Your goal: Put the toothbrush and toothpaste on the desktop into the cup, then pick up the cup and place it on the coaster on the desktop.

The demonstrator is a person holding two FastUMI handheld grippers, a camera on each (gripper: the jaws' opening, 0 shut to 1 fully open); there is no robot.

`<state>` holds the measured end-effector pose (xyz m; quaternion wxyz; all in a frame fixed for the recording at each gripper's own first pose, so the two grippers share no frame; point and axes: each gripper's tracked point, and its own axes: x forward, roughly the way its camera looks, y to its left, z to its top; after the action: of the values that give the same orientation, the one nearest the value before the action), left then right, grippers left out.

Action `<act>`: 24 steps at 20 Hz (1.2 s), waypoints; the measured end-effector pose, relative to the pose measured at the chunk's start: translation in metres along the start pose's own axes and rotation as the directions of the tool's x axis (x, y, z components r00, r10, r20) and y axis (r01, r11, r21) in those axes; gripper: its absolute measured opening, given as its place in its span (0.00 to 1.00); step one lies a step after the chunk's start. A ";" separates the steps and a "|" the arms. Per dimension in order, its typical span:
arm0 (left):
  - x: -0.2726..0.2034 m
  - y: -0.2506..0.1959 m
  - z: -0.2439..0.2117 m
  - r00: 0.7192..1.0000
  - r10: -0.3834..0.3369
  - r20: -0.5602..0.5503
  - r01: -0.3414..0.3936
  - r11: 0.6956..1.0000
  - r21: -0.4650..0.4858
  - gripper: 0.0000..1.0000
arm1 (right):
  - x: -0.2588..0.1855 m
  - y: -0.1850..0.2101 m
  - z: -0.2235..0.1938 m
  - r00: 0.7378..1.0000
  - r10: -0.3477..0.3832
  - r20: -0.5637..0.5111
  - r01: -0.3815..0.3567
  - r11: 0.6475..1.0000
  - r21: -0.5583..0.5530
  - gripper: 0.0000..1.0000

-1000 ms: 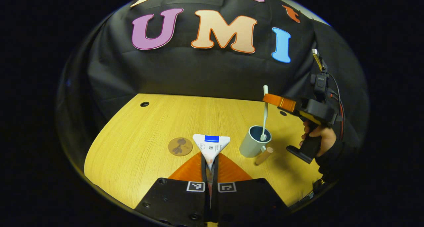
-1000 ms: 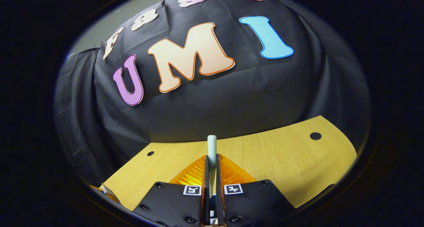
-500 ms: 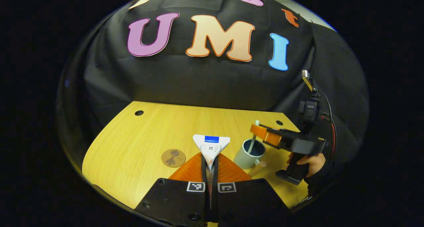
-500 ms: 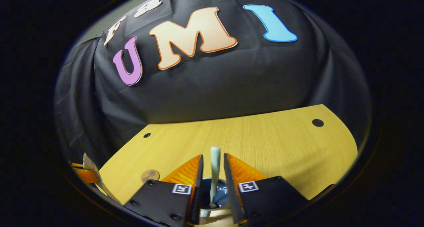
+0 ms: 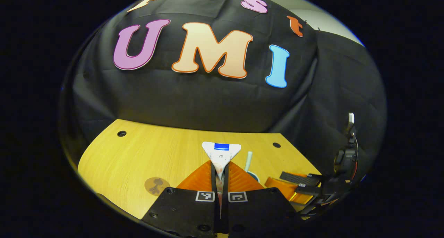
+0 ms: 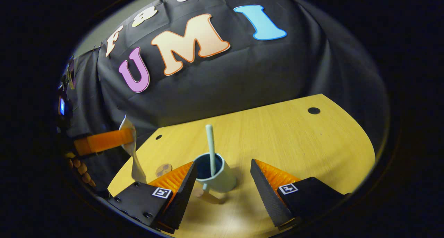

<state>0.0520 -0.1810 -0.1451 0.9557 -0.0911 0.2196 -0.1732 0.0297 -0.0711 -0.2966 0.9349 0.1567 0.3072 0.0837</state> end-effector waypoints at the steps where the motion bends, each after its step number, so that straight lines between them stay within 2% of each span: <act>1: 0.007 -0.006 0.004 1.000 -0.017 0.018 0.017 1.000 0.001 0.00 | -0.008 -0.007 -0.005 1.000 -0.013 -0.007 0.013 1.000 0.016 0.96; 5: 0.032 -0.030 0.023 0.990 -0.085 0.110 0.089 0.996 -0.028 0.00 | -0.028 -0.032 -0.025 0.997 -0.060 -0.041 0.062 0.997 0.052 0.95; 11: 0.069 -0.048 0.022 0.984 -0.100 0.148 0.107 0.993 -0.040 0.00 | -0.041 -0.037 -0.035 0.995 -0.065 -0.069 0.068 0.997 0.038 0.95; 19: 0.094 -0.057 -0.024 0.992 -0.058 0.116 0.071 0.992 -0.107 0.00 | -0.043 -0.038 -0.038 0.994 -0.044 -0.100 0.045 0.999 0.005 0.96; 24: 0.094 -0.049 -0.051 0.997 0.006 0.075 0.000 0.997 -0.082 0.01 | -0.043 -0.039 -0.035 0.994 -0.038 -0.099 0.038 0.999 0.004 0.96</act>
<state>0.0940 -0.2658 -0.2145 0.9591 -0.1361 0.1906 -0.1592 -0.0229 -0.1099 -0.3129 0.9196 0.1492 0.3561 0.0726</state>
